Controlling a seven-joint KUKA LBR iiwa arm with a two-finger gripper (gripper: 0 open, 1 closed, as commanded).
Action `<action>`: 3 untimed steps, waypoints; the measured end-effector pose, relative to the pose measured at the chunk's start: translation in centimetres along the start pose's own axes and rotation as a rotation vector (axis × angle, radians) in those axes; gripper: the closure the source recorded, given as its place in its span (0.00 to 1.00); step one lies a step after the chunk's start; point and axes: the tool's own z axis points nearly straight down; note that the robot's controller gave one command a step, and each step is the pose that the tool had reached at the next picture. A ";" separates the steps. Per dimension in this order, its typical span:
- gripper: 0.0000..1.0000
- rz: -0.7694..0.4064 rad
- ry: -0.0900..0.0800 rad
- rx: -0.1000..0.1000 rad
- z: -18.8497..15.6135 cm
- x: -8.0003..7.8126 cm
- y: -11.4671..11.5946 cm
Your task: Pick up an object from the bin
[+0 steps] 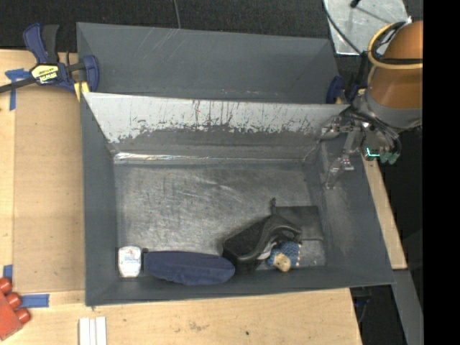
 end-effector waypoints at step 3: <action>0.00 -0.542 -0.007 0.003 8.8 9.2 9.1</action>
Offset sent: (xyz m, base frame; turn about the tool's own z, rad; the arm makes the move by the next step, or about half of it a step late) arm -0.0927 0.0610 0.0067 -0.1383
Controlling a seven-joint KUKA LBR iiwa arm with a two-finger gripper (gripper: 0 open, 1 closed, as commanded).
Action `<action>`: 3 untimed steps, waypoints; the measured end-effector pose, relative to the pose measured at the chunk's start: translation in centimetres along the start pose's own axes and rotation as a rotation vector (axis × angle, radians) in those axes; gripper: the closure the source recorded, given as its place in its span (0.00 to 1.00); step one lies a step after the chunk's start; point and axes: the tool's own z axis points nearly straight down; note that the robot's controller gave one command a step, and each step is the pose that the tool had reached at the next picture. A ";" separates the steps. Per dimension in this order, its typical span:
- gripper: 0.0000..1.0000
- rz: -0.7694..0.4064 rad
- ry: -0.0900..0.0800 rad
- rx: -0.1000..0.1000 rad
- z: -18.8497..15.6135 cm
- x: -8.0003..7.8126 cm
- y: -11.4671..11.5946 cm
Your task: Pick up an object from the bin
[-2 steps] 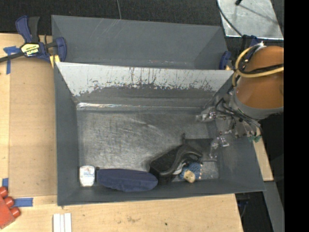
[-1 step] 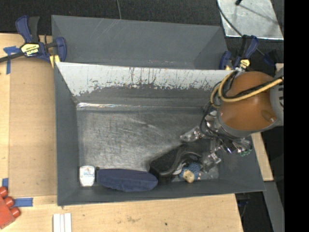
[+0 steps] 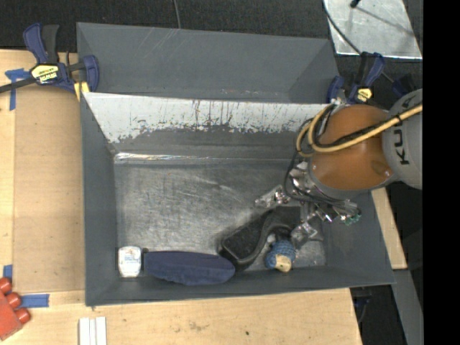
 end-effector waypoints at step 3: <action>1.00 -0.177 0.000 -0.005 -15.9 -2.2 7.3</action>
Offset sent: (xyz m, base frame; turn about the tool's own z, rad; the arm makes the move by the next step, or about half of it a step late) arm 0.0000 0.0000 0.0000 0.0000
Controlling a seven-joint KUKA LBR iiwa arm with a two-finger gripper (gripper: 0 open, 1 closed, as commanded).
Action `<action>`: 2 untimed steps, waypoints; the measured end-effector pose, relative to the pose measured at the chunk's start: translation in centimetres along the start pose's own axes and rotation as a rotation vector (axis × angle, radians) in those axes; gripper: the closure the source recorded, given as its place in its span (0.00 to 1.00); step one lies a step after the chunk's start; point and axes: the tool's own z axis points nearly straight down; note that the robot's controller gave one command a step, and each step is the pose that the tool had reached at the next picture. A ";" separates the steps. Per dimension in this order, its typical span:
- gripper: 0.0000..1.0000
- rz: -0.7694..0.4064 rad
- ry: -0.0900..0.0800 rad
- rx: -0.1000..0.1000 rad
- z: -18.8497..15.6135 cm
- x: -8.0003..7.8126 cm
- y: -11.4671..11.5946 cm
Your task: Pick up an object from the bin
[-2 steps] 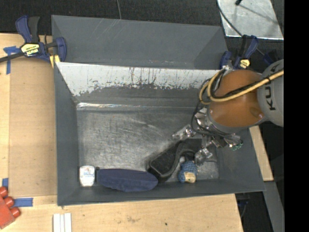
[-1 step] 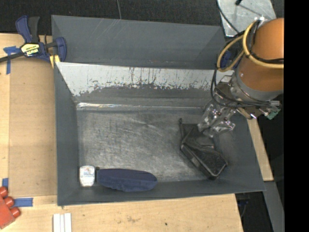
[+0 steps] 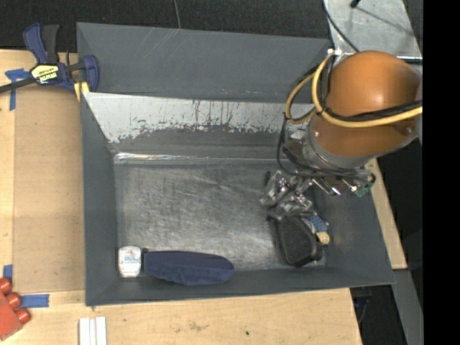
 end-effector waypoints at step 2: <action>1.00 -0.149 -0.002 0.005 6.6 5.9 -6.3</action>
Offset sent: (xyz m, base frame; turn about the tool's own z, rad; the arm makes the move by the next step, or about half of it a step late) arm -0.0010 -0.0969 -0.0734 0.0565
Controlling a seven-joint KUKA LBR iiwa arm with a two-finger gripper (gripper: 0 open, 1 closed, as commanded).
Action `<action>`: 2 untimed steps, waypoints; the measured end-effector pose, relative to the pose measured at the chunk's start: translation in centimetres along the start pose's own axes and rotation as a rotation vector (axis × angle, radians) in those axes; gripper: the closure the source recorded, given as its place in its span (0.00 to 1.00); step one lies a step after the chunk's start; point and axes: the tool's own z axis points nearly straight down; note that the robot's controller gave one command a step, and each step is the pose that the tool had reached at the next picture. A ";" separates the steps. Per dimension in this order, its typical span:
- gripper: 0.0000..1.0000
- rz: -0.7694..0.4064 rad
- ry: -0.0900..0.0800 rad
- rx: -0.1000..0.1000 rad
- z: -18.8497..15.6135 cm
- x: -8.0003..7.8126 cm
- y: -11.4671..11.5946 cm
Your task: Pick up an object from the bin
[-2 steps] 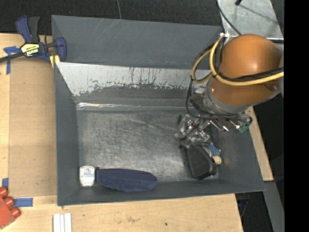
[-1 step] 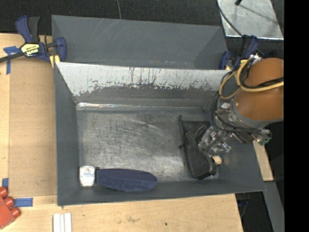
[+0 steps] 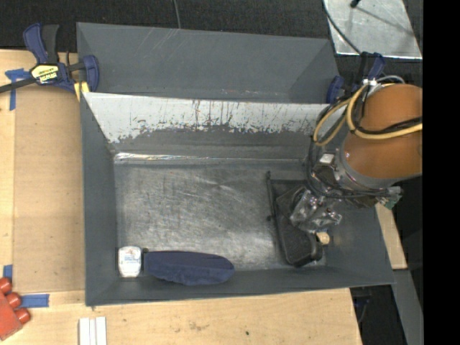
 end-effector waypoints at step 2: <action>0.00 0.369 -0.001 0.001 2.3 -7.2 -5.0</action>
Offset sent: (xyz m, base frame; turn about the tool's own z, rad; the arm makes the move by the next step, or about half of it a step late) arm 0.0835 0.0223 -0.0230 0.3674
